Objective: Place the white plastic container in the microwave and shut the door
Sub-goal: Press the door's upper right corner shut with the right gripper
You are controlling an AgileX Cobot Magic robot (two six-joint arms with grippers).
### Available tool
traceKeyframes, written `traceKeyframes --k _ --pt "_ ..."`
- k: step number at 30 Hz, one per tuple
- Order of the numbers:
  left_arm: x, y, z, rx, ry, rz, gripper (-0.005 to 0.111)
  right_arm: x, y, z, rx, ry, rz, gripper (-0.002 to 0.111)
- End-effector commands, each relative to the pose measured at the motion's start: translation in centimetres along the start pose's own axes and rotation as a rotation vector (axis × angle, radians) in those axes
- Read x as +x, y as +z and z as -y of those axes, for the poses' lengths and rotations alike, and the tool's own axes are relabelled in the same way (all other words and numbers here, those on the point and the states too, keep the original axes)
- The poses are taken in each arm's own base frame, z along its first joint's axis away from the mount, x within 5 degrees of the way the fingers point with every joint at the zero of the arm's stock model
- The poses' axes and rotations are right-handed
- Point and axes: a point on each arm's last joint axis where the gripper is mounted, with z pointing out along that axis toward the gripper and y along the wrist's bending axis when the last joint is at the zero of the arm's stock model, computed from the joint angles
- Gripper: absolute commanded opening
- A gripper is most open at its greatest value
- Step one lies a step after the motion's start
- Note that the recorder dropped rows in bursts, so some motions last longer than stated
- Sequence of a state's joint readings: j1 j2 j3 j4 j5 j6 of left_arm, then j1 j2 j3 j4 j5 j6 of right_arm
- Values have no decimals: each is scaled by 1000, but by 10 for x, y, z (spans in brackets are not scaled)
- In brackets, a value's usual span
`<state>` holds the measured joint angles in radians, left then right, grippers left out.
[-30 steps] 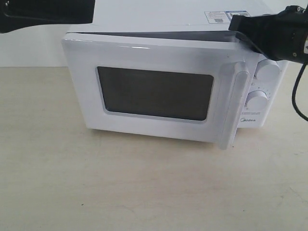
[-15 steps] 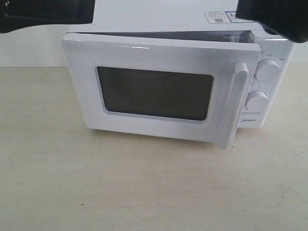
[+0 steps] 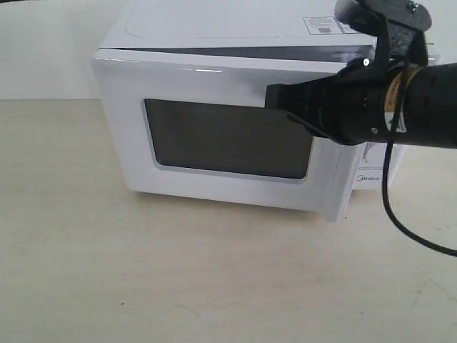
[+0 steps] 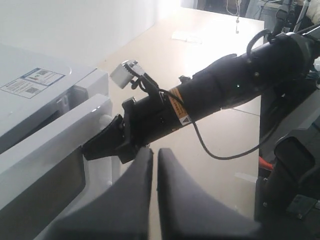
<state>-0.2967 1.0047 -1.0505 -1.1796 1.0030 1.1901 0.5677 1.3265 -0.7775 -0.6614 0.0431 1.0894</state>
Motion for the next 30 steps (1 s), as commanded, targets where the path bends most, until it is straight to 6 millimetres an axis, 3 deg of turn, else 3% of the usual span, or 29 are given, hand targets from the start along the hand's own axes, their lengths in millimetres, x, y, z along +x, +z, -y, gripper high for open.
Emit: traceKeyframes --k 1,8,17,30 --pt "-3 -2 3 3 -17 12 4 -2 11 -2 -1 5 -10 0" --pt "1 -2 3 -3 1 -30 4 -18 9 -1 43 -18 17 0" --pt "1 -2 3 0 1 -31 4 -27 9 16 79 35 51 0" --pt "1 -2 3 0 1 -31 4 -33 8 14 75 35 69 0"
